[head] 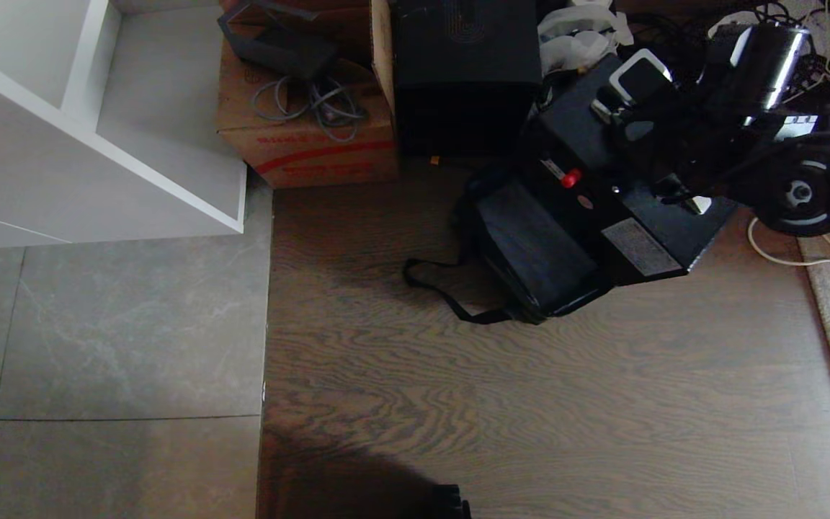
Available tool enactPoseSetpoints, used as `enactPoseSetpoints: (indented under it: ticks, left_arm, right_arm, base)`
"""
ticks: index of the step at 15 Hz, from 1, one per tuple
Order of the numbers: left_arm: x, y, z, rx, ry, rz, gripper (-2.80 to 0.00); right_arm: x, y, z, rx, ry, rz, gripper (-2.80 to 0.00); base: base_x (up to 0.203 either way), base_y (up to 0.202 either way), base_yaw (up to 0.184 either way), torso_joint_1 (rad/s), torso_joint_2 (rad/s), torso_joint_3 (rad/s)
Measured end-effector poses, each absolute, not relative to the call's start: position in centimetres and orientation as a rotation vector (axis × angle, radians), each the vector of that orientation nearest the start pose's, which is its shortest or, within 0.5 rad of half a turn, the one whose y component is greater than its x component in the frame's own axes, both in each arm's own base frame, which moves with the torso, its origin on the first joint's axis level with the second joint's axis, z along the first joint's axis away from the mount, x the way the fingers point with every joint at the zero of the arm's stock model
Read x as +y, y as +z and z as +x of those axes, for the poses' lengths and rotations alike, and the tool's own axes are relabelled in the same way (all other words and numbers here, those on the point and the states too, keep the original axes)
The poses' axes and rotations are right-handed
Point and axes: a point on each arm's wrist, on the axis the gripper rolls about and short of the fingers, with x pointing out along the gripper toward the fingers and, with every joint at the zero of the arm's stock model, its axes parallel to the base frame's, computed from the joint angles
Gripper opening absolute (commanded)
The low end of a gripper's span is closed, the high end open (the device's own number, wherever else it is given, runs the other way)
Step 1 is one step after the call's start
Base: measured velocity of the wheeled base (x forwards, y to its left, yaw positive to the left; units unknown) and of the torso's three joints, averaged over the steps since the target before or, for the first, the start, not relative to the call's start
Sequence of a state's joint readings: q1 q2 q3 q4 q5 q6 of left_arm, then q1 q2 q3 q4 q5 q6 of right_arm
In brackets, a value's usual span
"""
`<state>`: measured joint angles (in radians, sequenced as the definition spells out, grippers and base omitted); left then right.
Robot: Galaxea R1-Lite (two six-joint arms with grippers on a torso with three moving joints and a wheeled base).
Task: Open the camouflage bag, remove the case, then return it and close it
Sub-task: Place the black box back
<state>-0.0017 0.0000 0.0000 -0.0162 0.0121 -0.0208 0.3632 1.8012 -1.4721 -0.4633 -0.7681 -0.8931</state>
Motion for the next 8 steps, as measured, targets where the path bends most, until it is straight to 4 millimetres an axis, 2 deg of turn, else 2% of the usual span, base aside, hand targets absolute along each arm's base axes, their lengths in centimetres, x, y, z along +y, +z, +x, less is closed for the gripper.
enactPoseSetpoints:
  ticks: [3,8]
  left_arm:
    - [0.0,7.7,-2.3,-0.016,0.010,-0.021,-2.80]
    - [0.0,7.7,-2.3,-0.016,0.010,-0.021,-2.80]
  right_arm:
    - [13.3,30.6,33.5,0.076,-0.355,-0.791,-2.80]
    - [14.2,28.0,33.9,0.131,-0.330,-0.772,-2.80]
  base:
    - [0.000,0.000,0.000,0.000,0.00,0.000]
    - [0.000,0.000,0.000,0.000,0.00,0.000]
